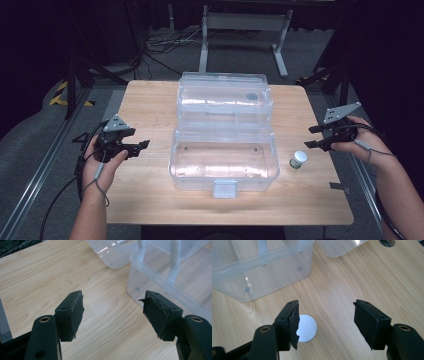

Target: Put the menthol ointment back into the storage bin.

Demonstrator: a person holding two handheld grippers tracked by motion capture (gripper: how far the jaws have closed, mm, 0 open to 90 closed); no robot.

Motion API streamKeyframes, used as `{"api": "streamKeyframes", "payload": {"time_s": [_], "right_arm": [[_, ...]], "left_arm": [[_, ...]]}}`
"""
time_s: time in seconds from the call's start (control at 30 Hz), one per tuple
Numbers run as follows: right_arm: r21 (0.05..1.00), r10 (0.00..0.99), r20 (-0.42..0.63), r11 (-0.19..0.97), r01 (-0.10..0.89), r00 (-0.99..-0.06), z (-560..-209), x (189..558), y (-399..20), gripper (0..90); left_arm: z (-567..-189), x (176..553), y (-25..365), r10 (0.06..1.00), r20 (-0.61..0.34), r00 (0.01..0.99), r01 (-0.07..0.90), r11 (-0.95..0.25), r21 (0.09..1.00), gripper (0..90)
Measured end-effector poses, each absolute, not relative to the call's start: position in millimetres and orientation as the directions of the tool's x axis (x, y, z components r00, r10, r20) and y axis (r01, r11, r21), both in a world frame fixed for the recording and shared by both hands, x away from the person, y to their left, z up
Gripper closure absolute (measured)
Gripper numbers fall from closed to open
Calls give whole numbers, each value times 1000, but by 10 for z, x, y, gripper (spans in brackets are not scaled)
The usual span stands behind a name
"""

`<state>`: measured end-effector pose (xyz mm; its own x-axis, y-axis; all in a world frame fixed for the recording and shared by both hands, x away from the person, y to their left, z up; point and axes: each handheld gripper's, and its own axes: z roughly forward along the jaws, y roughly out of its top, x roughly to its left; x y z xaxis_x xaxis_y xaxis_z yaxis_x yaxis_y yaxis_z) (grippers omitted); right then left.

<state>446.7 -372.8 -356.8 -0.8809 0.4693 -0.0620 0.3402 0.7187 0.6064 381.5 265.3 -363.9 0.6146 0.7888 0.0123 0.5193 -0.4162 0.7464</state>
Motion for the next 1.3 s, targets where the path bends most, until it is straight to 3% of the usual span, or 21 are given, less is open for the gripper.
{"api": "streamKeyframes", "payload": {"time_s": [1.3], "right_arm": [[450, 402, -1, 818, 359, -916, -3929, 4501, -3500, 334]], "left_arm": [[-3644, 3820, 2663, 792, 17, 610, 524, -420, 741, 333]]}}
